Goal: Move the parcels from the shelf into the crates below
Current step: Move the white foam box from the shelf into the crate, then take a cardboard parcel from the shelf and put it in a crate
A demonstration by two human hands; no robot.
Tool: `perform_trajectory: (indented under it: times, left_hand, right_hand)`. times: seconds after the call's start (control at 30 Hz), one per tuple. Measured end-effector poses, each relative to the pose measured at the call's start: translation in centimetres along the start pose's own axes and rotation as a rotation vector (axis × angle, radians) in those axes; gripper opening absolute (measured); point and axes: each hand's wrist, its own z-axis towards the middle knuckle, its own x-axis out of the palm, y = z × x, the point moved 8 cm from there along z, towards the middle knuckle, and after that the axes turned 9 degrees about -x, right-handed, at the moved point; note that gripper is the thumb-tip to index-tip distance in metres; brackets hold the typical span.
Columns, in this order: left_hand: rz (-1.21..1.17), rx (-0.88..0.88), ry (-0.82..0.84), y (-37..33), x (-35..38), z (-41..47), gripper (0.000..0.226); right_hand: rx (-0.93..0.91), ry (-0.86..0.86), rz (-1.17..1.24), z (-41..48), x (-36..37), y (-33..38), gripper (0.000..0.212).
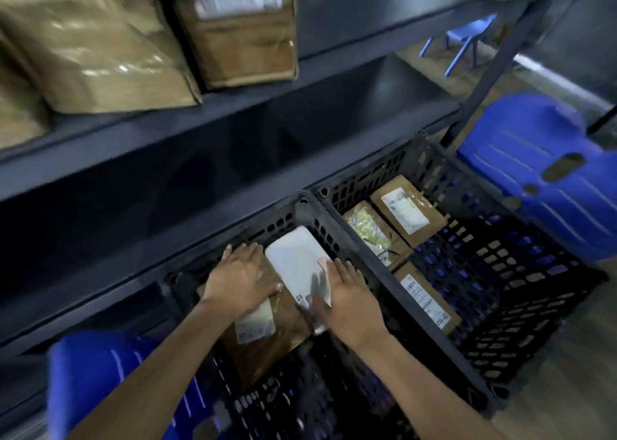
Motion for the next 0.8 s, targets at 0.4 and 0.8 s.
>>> perform_trajectory:
  times: [0.4,0.8]
  left_hand:
    - [-0.102,-0.116,-0.494,0.2,-21.4,-10.8,0.086]
    - [-0.227,-0.533,-0.799,1.4,-33.8,-15.7,0.082]
  right_hand:
    - [-0.39,-0.279,-0.282,0.0,-19.6,9.0,0.08]
    - [-0.716,-0.441,-0.288,3.2,-34.2,14.4,0.083]
